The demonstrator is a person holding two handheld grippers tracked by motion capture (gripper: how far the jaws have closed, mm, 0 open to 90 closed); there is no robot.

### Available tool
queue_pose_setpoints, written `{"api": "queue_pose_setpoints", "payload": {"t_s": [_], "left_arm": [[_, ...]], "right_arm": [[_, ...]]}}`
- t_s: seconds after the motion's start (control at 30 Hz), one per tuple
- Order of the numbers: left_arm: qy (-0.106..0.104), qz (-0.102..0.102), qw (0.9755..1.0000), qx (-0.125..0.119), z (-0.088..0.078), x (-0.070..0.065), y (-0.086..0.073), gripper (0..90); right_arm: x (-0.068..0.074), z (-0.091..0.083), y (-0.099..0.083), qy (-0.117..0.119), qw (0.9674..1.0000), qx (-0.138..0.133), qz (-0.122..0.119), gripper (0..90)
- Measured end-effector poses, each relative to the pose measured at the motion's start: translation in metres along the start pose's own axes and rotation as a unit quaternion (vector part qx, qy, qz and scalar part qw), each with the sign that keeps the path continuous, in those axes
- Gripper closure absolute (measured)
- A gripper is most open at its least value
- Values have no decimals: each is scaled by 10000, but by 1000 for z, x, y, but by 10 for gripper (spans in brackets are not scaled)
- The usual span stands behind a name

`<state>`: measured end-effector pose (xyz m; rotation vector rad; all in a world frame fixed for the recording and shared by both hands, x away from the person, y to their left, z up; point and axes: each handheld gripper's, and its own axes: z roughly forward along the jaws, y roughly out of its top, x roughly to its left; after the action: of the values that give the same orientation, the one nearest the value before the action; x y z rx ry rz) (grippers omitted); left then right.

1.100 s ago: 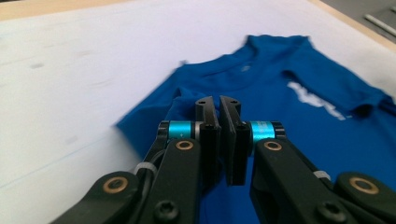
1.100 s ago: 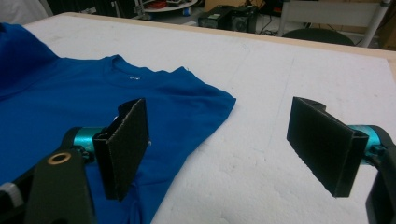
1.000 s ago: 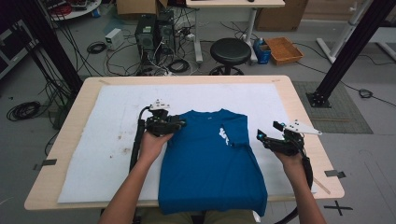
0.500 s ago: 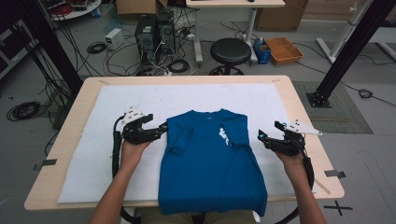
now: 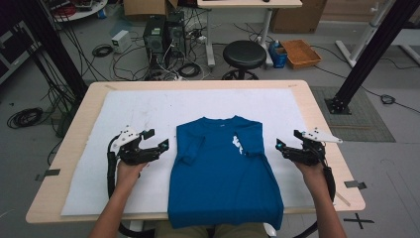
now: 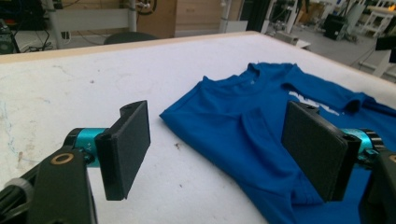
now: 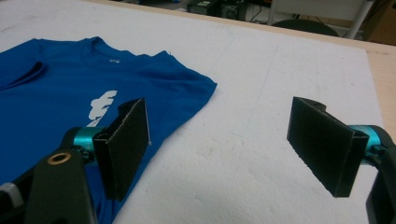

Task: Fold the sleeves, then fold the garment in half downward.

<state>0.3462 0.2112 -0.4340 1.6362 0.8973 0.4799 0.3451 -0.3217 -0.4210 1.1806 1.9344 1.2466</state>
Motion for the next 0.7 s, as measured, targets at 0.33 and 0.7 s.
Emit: {"api": "queue_pose_setpoints", "payload": {"t_s": [0.33,0.7], "left_arm": [[164,-182,9996,111,-1,4,-3,239],[221,-308,9992,155,1,6,-5,239]], "right_arm": [[2,-1,-1,44,10000,-7,-35,206],[4,3,-2,44,10000,77,-25,206]]}}
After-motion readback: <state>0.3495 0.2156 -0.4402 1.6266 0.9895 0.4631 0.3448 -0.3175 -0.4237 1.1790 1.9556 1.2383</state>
